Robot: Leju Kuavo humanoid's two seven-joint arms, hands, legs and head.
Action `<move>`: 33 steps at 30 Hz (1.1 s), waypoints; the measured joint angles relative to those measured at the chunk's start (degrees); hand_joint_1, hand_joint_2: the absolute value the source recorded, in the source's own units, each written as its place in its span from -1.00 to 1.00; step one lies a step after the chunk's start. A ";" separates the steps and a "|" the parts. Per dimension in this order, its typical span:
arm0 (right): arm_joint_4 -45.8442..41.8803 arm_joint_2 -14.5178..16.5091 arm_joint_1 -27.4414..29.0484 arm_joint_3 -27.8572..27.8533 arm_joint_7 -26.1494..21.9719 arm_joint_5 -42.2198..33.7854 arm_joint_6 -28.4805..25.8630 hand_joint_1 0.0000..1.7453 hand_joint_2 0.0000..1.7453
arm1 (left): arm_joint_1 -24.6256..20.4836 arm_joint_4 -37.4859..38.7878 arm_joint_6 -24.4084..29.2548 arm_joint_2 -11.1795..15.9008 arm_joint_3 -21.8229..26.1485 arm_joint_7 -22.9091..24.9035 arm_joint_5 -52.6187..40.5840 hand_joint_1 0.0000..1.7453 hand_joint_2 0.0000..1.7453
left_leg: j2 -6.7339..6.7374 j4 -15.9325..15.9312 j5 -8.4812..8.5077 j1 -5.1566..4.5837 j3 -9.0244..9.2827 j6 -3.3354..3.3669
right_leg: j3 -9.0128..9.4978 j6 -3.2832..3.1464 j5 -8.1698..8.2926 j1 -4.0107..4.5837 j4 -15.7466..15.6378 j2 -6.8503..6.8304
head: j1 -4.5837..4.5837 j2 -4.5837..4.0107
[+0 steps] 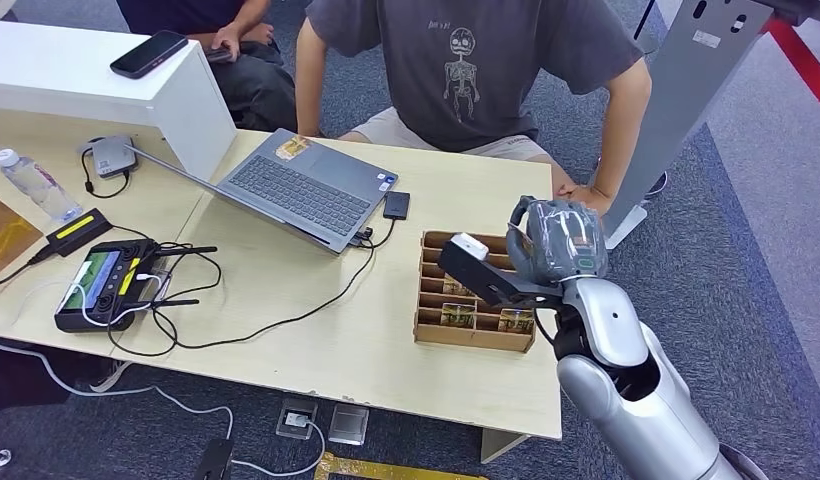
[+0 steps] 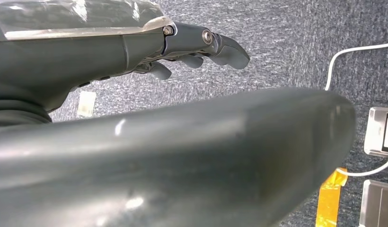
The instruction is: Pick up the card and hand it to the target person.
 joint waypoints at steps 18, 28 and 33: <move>17.22 2.98 -13.80 -0.57 -13.62 -3.42 -20.33 1.00 1.00 | -0.14 0.00 -0.94 0.06 -0.13 -0.67 -2.42 -1.00 -1.00 | -0.03 0.00 0.00 0.00 -0.07 0.00 | 0.00 0.00 0.00 0.00 0.04 -0.05 | 0.01 0.00; 33.50 8.14 -19.18 1.16 -15.44 -0.05 -25.84 1.00 1.00 | -0.16 0.00 -0.66 0.07 -0.13 -0.67 -2.62 -1.00 -1.00 | -0.03 0.00 0.01 0.00 -0.07 0.00 | -0.01 0.00 0.00 0.00 0.05 -0.05 | 0.01 0.00; 39.51 10.42 -20.10 1.70 -15.71 -0.32 -27.60 1.00 1.00 | -0.16 0.00 -0.44 0.07 -0.13 -0.62 -2.62 -1.00 -1.00 | -0.03 0.00 0.01 0.00 -0.06 0.00 | -0.02 0.00 0.00 0.00 0.05 -0.05 | 0.01 0.00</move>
